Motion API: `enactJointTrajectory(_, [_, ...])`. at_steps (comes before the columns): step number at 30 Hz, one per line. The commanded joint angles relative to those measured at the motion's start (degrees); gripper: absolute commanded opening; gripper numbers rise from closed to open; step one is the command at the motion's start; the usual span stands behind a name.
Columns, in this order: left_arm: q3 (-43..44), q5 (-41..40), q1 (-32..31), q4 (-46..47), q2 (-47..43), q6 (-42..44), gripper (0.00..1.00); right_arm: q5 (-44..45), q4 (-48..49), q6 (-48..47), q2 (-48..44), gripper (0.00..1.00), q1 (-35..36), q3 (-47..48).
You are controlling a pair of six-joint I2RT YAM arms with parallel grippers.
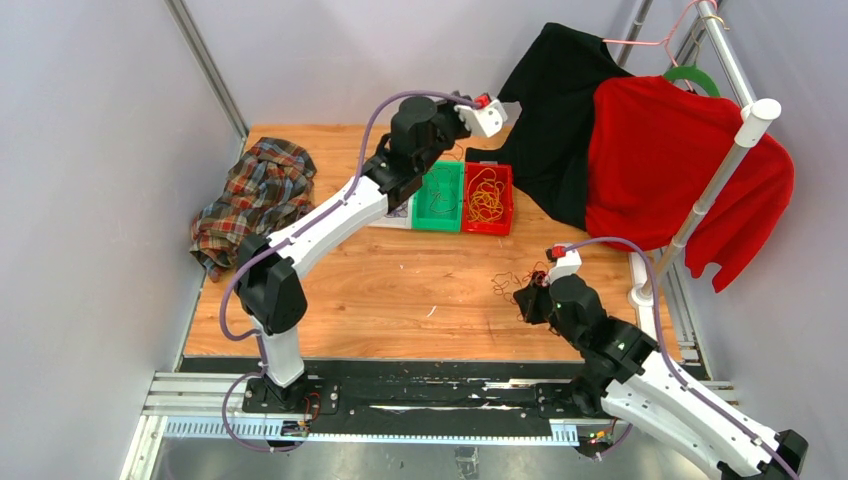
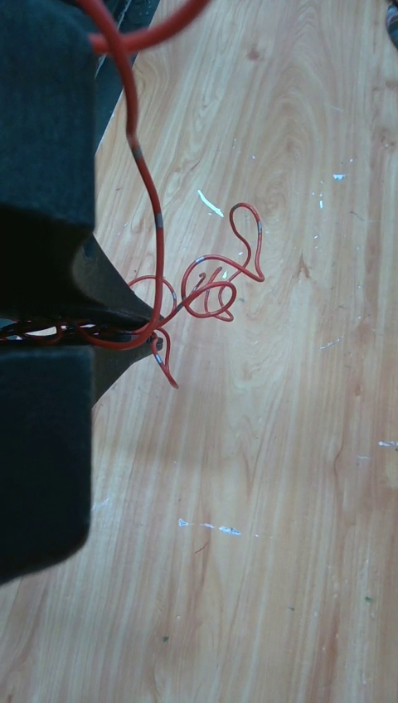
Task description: Untangle the cables
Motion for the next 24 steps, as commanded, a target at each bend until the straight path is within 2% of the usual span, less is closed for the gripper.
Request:
enactJointTrajectory(1, [-5.54,-1.07,0.34,-5.19,-2.51,-9.8,0.0,1.01,-1.4,0.29,0.52,0.01,-0.45,1.59])
enactJointTrajectory(5, [-6.13,-1.22,0.41,-8.96,-1.24,-13.85,0.01,2.23,0.04,0.42,0.96,0.01,-0.52,1.91])
enactJointTrajectory(12, [-0.78,2.67,0.43,-19.52,4.49,-20.78,0.0,4.2,2.22,1.74,0.39,0.01,-0.44,0.9])
enactJointTrajectory(16, [-0.26,2.31,0.43,-20.55,7.4,-21.77,0.0,4.57,2.59,1.96,-0.2,0.01,-0.46,0.48])
enactJointTrajectory(24, [-0.54,-1.57,2.27,-15.6,14.35,-19.39,0.0,5.92,3.45,2.33,0.06,0.01,-0.46,-0.3])
